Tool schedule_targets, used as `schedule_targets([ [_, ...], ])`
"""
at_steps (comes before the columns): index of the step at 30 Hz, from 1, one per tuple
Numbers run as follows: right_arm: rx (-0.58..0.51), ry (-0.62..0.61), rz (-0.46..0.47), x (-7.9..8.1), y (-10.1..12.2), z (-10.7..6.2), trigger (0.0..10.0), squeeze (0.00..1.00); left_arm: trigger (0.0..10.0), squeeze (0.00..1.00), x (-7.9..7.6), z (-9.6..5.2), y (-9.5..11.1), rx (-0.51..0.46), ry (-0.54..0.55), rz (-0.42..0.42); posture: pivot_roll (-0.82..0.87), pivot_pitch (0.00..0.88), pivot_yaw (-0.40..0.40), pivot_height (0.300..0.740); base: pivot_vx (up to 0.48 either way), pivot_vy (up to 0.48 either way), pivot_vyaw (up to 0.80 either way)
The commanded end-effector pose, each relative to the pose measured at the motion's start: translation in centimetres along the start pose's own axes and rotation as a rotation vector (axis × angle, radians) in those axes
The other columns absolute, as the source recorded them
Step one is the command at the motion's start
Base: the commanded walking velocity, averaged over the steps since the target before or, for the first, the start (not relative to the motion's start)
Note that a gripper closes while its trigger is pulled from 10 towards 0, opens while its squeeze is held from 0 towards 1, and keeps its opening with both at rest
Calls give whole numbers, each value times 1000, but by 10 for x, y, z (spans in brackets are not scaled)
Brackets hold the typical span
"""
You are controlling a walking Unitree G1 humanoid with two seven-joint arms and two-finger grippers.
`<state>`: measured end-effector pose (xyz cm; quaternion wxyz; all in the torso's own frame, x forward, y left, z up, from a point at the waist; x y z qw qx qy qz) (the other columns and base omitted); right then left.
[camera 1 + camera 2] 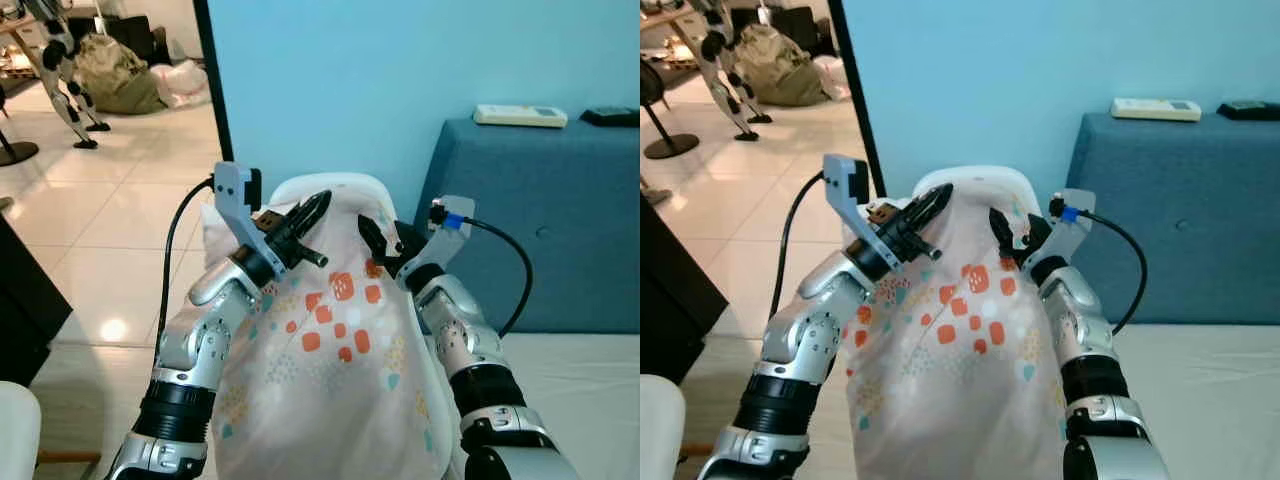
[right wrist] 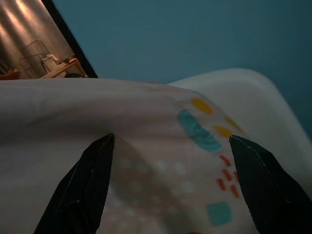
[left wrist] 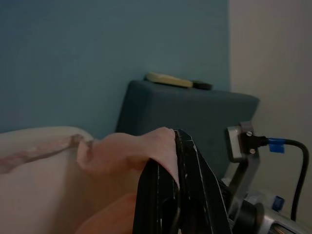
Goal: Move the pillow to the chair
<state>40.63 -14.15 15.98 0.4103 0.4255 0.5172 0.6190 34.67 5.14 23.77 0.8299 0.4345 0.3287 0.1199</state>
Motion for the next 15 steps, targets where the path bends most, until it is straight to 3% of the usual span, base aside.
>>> schedule_targets([
  [1,26,-11,-15,0,-7,-1,10000,0,10000,0,-13,2,-6,17,-67,-31,6,0,1,740,0,0,0],
  [6,76,-58,-38,-5,-13,1,10000,0,10000,0,-33,2,-6,7,-201,-101,2,0,5,725,0,0,0],
  [15,75,-89,-63,-10,-14,-3,10000,0,10000,0,-29,8,10,-32,-202,-78,-6,0,17,690,0,0,0],
])
Point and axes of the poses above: a point about 5 cm out from each wrist's last joint towards the gripper, its own z axis pointing out of the wrist towards the gripper, its own y axis along the axis of the wrist's last joint, x = y × z, the point moved 4 cm from there along z, pointing out of the wrist towards the gripper, and after that the axes turned 14 degrees about -z, right-handed, at the moved point
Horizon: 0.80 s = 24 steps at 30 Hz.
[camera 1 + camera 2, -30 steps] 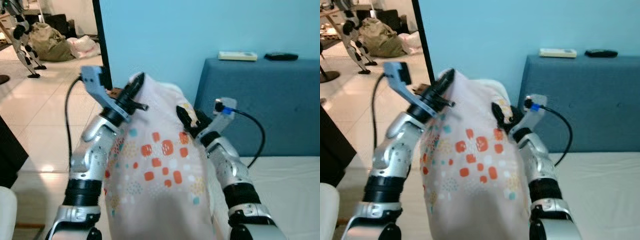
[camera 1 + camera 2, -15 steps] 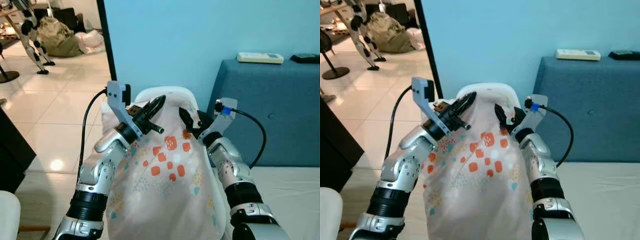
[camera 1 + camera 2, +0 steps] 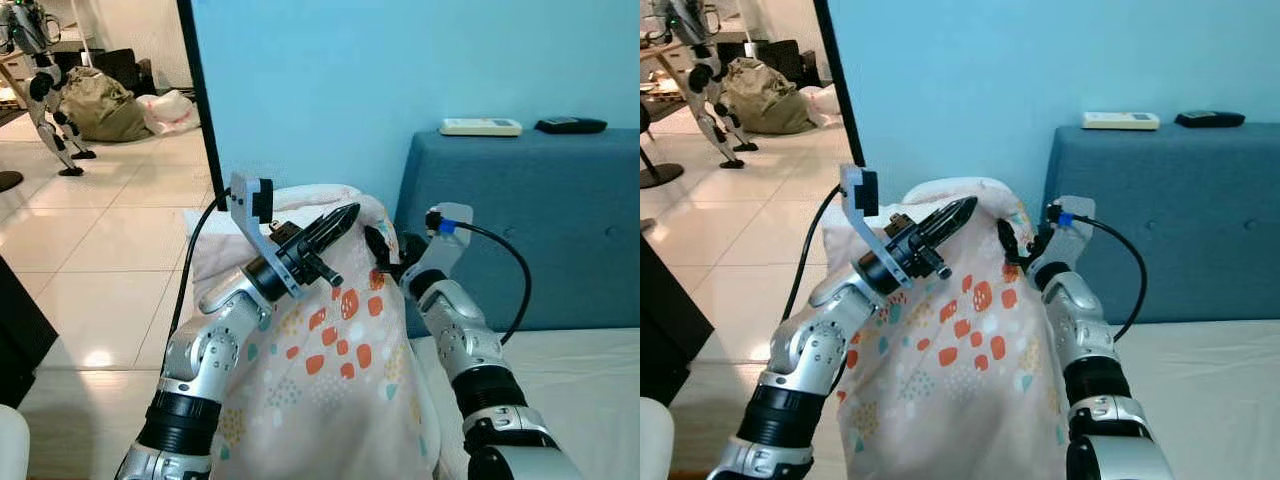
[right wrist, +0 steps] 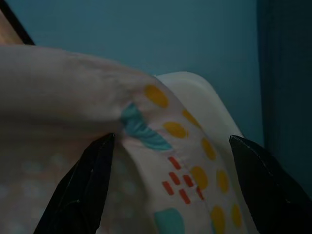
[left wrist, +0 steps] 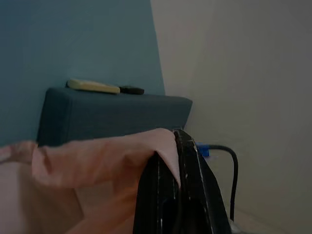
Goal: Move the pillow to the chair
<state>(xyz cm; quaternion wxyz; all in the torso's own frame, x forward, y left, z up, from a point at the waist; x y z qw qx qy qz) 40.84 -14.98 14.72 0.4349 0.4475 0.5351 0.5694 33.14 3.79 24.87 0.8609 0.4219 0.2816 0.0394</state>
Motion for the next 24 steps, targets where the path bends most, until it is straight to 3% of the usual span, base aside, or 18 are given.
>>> schedule_targets([
  [1,4,-13,-1,-1,-3,-1,10000,0,10000,0,-3,8,14,-31,-30,43,-9,0,21,685,0,0,0],
  [6,-5,-23,-3,-1,-2,-3,10000,0,10000,0,-2,17,30,-63,-37,73,-18,0,34,665,0,0,0],
  [12,-34,-34,4,-2,1,-5,10000,0,10000,0,-11,36,47,-90,-85,114,-33,0,54,630,0,0,0],
  [17,-42,-37,9,-2,2,-6,10000,0,10000,0,-15,41,53,-102,-105,125,-37,0,57,610,0,0,0],
  [24,-76,-34,18,-4,9,-8,10000,0,10000,0,-35,50,89,-203,-162,169,-44,0,59,585,0,0,0],
])
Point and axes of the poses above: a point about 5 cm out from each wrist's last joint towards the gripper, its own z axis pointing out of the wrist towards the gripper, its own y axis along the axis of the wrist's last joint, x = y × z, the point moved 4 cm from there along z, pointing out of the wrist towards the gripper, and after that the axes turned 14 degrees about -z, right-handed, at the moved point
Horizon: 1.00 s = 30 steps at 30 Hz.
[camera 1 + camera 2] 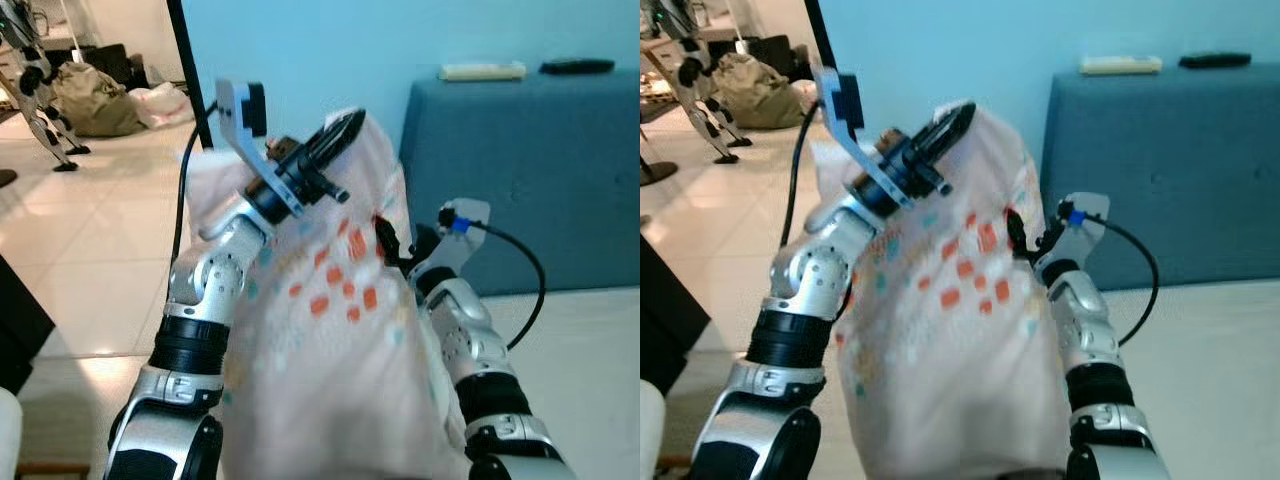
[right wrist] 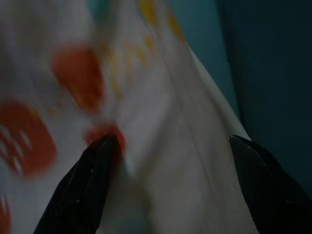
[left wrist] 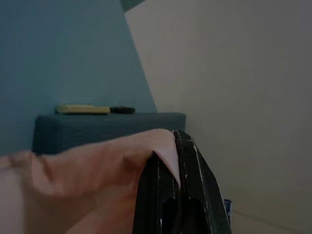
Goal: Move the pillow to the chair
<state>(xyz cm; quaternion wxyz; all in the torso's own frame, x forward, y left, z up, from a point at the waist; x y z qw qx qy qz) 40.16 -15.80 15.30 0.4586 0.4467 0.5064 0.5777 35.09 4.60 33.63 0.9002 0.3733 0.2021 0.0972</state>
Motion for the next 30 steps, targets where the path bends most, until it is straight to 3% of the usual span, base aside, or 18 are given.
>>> schedule_targets([
  [1,-15,9,14,2,3,0,10000,0,10000,0,-13,8,20,-62,-56,37,-43,0,58,580,0,0,0],
  [9,-26,21,7,8,2,-1,10000,0,10000,0,-17,8,21,-68,-65,48,-34,0,56,575,0,0,0],
  [18,-3,20,6,10,-6,-5,10000,0,10000,0,-9,11,11,-32,-34,65,-41,0,67,575,0,0,0],
  [25,3,24,2,12,-10,-12,10000,0,10000,0,3,25,24,-46,3,157,-48,0,77,575,0,0,0],
  [27,0,25,3,13,-10,-13,10000,0,10000,0,11,38,37,-55,22,219,-56,0,83,575,0,0,0],
  [30,-7,22,6,13,-9,-15,10000,0,10000,0,7,55,59,-90,6,278,-61,0,85,575,0,0,0],
])
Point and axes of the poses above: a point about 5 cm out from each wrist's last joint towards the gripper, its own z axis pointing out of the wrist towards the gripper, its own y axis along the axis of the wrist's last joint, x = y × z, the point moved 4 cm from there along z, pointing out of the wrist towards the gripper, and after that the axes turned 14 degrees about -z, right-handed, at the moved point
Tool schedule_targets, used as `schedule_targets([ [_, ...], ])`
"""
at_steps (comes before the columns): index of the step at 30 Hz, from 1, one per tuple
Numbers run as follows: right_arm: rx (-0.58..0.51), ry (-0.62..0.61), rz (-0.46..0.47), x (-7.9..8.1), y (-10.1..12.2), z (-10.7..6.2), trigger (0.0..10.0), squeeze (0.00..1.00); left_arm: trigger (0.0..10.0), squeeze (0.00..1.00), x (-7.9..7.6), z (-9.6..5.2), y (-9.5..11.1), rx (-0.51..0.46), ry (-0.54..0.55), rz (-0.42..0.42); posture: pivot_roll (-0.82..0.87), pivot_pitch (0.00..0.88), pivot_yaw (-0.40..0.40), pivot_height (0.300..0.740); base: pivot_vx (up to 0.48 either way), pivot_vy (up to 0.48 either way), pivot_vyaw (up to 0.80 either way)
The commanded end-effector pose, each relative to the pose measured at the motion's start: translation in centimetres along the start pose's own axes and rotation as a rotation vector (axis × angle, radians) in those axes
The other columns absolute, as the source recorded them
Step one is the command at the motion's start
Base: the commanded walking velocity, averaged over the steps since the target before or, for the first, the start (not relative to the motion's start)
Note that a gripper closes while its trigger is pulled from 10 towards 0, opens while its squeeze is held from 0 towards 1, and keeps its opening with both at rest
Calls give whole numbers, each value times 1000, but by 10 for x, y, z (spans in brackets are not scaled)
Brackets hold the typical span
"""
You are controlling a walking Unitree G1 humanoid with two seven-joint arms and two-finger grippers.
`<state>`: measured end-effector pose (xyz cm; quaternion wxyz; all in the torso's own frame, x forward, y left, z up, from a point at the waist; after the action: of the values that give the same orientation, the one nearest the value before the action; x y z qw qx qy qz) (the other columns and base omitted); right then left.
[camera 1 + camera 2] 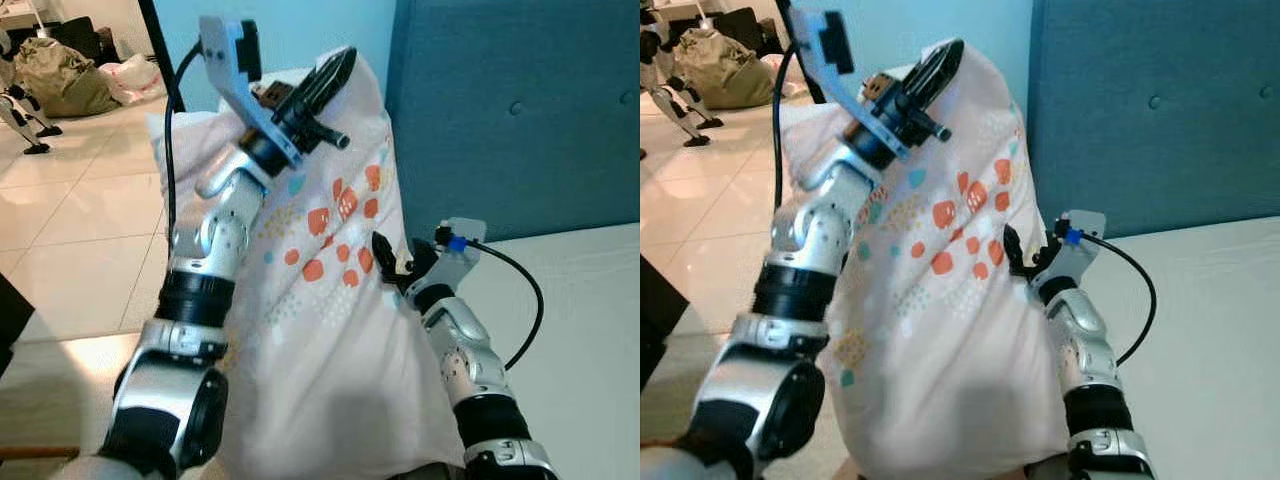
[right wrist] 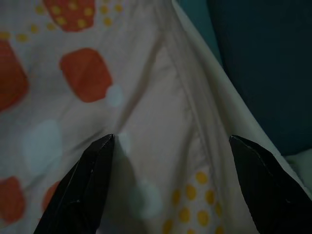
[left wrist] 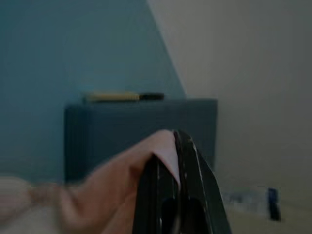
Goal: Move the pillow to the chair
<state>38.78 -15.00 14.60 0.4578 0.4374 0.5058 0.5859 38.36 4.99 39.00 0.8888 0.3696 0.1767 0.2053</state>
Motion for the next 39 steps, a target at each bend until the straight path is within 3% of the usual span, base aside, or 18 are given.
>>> schedule_targets([
  [1,4,-1,9,2,-1,-3,10000,0,10000,0,-7,19,35,-78,-47,88,-65,0,87,575,0,0,0],
  [4,-1,-3,11,1,0,-3,10000,0,10000,0,-9,26,45,-98,-58,103,-65,0,89,575,0,0,0],
  [8,-14,-15,15,-1,2,-8,10000,0,10000,0,-17,46,89,-190,-90,180,-74,0,98,575,0,0,0],
  [11,-16,-17,17,-1,1,-10,10000,0,10000,0,-12,47,90,-199,-71,188,-74,0,99,575,0,0,0],
  [13,-15,-18,19,0,0,-11,10000,0,10000,0,-5,43,83,-184,-46,187,-77,4,100,575,0,0,0],
  [14,-9,-18,26,2,-2,-13,10000,0,10000,0,12,32,58,-118,20,196,-76,9,97,575,0,0,0],
  [15,-3,-15,27,3,-4,-14,10000,0,10000,0,21,25,45,-79,53,206,-78,14,99,575,0,0,0],
  [16,-3,-15,27,3,-4,-14,10000,0,10000,0,21,25,45,-79,53,206,-78,14,99,575,0,0,0],
  [19,15,16,15,8,-7,-16,10000,0,10000,0,51,-2,9,30,186,212,-78,19,95,575,0,0,0],
  [21,19,29,11,10,-7,-17,10000,0,10000,0,59,-11,0,59,221,220,-78,21,94,575,0,0,0],
  [23,40,148,5,28,-11,-20,10000,0,10000,0,80,-35,-20,121,337,219,-79,28,90,575,0,0,0],
  [25,49,203,5,37,-12,-23,10000,0,10000,0,86,-43,-26,140,374,218,-79,29,90,575,0,0,0],
  [27,48,365,11,64,-12,-33,10000,0,10000,0,96,-58,-35,162,443,209,-82,39,89,575,0,0,0],
  [28,33,482,36,83,-7,-44,10000,0,10000,0,97,-60,-39,172,461,220,-84,46,90,575,0,0,0],
  [32,8,587,64,98,0,-55,10000,0,10000,0,94,-59,-44,180,452,222,-86,47,91,575,0,0,0],
  [36,126,700,-88,114,-24,-69,10000,0,10000,0,85,-56,-59,209,409,219,-92,39,94,575,0,0,0],
  [39,250,605,-192,109,-50,-60,10000,0,10000,0,79,-56,-70,231,374,208,-89,31,91,575,0,0,0],
])
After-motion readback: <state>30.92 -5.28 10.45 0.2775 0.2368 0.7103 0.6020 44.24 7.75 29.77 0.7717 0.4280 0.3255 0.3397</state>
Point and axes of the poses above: a point about 5 cm out from each wrist's last joint towards the gripper, its own z axis pointing out of the wrist towards the gripper, its own y axis along the axis of the wrist's last joint, x = y × z, the point moved 4 cm from there along z, pointing out of the wrist towards the gripper, and after that the axes turned 14 degrees about -z, right-handed, at the moved point
